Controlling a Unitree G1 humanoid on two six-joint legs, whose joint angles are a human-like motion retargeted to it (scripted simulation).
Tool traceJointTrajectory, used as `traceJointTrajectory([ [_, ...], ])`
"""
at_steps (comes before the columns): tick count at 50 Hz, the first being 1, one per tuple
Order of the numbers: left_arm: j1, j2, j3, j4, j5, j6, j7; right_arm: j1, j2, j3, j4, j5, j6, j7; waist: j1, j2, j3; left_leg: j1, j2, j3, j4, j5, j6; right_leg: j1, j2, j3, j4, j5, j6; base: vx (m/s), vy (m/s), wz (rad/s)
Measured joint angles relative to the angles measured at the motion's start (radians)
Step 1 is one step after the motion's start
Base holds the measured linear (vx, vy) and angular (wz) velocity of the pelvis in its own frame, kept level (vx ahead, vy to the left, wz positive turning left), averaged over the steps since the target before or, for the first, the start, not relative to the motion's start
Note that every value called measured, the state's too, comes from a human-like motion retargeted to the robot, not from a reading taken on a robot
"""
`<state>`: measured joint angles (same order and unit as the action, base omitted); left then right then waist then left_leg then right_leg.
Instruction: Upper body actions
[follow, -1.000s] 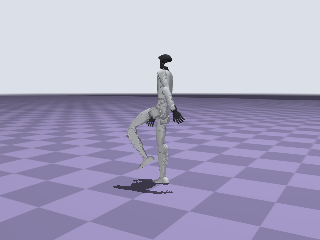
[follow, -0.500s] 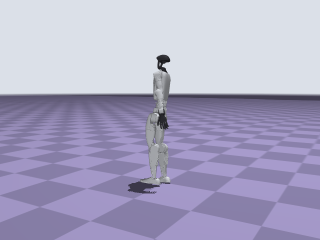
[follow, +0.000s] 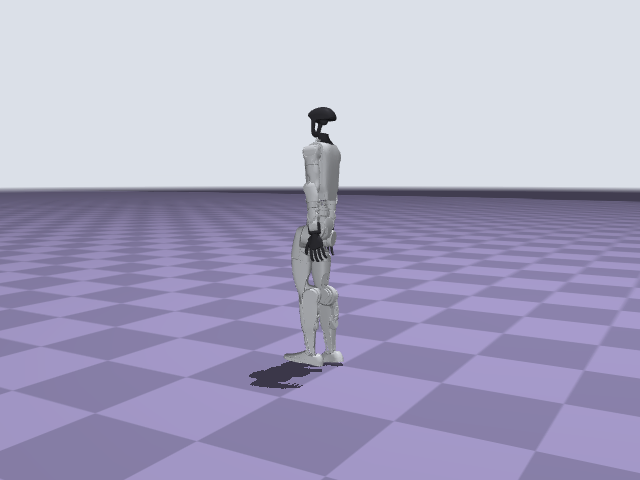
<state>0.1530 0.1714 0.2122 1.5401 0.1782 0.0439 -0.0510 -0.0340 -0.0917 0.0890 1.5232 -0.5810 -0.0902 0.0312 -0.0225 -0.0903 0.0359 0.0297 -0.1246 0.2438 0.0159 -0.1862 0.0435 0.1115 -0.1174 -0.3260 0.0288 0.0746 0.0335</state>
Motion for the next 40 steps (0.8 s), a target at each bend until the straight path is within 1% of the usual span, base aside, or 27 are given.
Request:
traceJointTrajectory([
  [5, -0.071, -0.002, -0.044, 0.035, -0.048, -0.011, 0.080, 0.027, -0.012, -0.025, 0.000, -0.052, 0.002, -0.001, 0.033, -0.025, 0.004, 0.015, -0.028, 0.001, -0.012, -0.017, 0.026, -0.005, -0.023, 0.009, 0.027, 0.002, 0.022, 0.10, 0.17, -0.15],
  [8, -0.128, -0.010, -0.077, 0.058, -0.099, -0.024, 0.105, 0.047, -0.025, -0.045, 0.004, -0.081, 0.006, -0.023, 0.030, -0.022, 0.020, 0.030, -0.028, -0.005, -0.020, -0.024, 0.040, -0.006, -0.030, 0.011, 0.084, -0.019, 0.048, 0.08, 0.19, -0.03],
  [10, -0.173, -0.014, -0.106, 0.068, -0.140, -0.034, 0.099, 0.070, -0.036, -0.052, 0.008, -0.082, 0.004, -0.044, 0.020, -0.009, 0.040, 0.045, -0.011, -0.007, -0.022, -0.030, 0.049, -0.025, -0.023, 0.021, 0.174, -0.008, 0.062, 0.08, 0.18, -0.22],
  [13, -0.244, -0.012, -0.125, 0.075, -0.176, -0.037, 0.074, 0.083, -0.043, -0.069, 0.020, -0.074, 0.009, -0.057, 0.036, 0.018, 0.084, 0.069, 0.033, 0.028, -0.023, -0.039, 0.055, -0.095, -0.032, 0.033, 0.368, 0.101, 0.088, -0.03, 0.10, -0.73],
  [15, -0.307, -0.006, -0.120, 0.080, -0.195, -0.034, 0.074, 0.082, -0.048, -0.084, 0.033, -0.066, 0.012, -0.064, 0.041, 0.034, 0.117, 0.080, 0.064, 0.059, -0.022, -0.044, 0.058, -0.187, -0.038, 0.068, 0.540, 0.194, 0.091, -0.13, 0.14, -0.70],
  [17, -0.374, 0.000, -0.108, 0.076, -0.212, -0.030, 0.092, 0.087, -0.056, -0.094, 0.046, -0.055, 0.012, -0.068, 0.004, 0.047, 0.137, 0.078, 0.090, 0.060, -0.019, -0.043, 0.062, -0.289, -0.042, 0.085, 0.712, 0.230, 0.066, -0.15, 0.12, -0.15],
  [20, -0.452, 0.005, -0.079, 0.048, -0.215, -0.035, 0.111, 0.096, -0.070, -0.108, 0.066, -0.053, 0.015, -0.075, -0.036, 0.057, 0.156, 0.071, 0.113, 0.075, -0.016, -0.042, 0.071, -0.416, -0.104, 0.029, 0.949, 0.167, 0.001, -0.10, 0.12, -0.10],
  [22, -0.504, 0.001, -0.059, 0.008, -0.210, -0.056, 0.123, 0.111, -0.081, -0.122, 0.089, -0.045, 0.025, -0.088, -0.065, 0.056, 0.174, 0.070, 0.122, 0.081, -0.010, -0.041, 0.079, -0.508, -0.141, 0.022, 1.103, 0.139, -0.046, -0.05, 0.12, 0.06],
  [24, -0.544, -0.007, -0.051, -0.029, -0.213, -0.080, 0.127, 0.131, -0.090, -0.137, 0.109, -0.037, 0.037, -0.097, -0.082, 0.055, 0.183, 0.064, 0.128, 0.085, -0.005, -0.038, 0.085, -0.591, -0.145, 0.043, 1.207, 0.125, -0.055, -0.02, 0.04, 0.06],
  [26, -0.579, -0.018, -0.048, -0.072, -0.218, -0.101, 0.112, 0.151, -0.098, -0.151, 0.128, -0.027, 0.046, -0.102, -0.092, 0.053, 0.188, 0.058, 0.132, 0.091, -0.002, -0.035, 0.090, -0.661, -0.132, 0.066, 1.270, 0.124, -0.046, 0.00, 0.00, 0.00],
  [28, -0.601, -0.027, -0.048, -0.108, -0.221, -0.115, 0.088, 0.165, -0.103, -0.159, 0.143, -0.016, 0.055, -0.105, -0.097, 0.050, 0.195, 0.057, 0.134, 0.096, 0.001, -0.034, 0.092, -0.695, -0.119, 0.077, 1.290, 0.129, -0.040, 0.00, 0.00, 0.00],
  [30, -0.613, -0.036, -0.050, -0.143, -0.221, -0.127, 0.073, 0.175, -0.107, -0.163, 0.158, -0.002, 0.065, -0.108, -0.103, 0.049, 0.204, 0.060, 0.141, 0.097, 0.005, -0.034, 0.091, -0.692, -0.109, 0.070, 1.272, 0.133, -0.040, 0.00, 0.00, 0.00],
  [33, -0.613, -0.043, -0.063, -0.174, -0.228, -0.142, 0.081, 0.177, -0.107, -0.163, 0.169, 0.011, 0.078, -0.112, -0.106, 0.050, 0.212, 0.068, 0.150, 0.100, 0.006, -0.034, 0.084, -0.626, -0.087, 0.058, 1.166, 0.154, -0.028, -0.01, -0.03, -0.01],
  [37, -0.569, -0.046, -0.083, -0.168, -0.206, -0.140, 0.082, 0.181, -0.095, -0.152, 0.158, 0.018, 0.075, -0.108, -0.094, 0.048, 0.185, 0.068, 0.147, 0.104, -0.002, -0.036, 0.073, -0.493, -0.043, 0.068, 0.951, 0.210, 0.007, 0.04, -0.03, -0.08],
  [38, -0.543, -0.048, -0.094, -0.161, -0.195, -0.136, 0.080, 0.181, -0.088, -0.148, 0.150, 0.020, 0.071, -0.106, -0.085, 0.045, 0.171, 0.067, 0.141, 0.104, -0.005, -0.037, 0.071, -0.439, -0.026, 0.080, 0.858, 0.240, 0.024, 0.12, -0.07, -0.15],
  [40, -0.488, -0.055, -0.110, -0.146, -0.174, -0.129, 0.070, 0.183, -0.075, -0.141, 0.129, 0.023, 0.063, -0.103, -0.069, 0.039, 0.145, 0.065, 0.126, 0.101, -0.010, -0.038, 0.066, -0.343, 0.004, 0.109, 0.674, 0.291, 0.039, 0.12, -0.08, -0.12],
])
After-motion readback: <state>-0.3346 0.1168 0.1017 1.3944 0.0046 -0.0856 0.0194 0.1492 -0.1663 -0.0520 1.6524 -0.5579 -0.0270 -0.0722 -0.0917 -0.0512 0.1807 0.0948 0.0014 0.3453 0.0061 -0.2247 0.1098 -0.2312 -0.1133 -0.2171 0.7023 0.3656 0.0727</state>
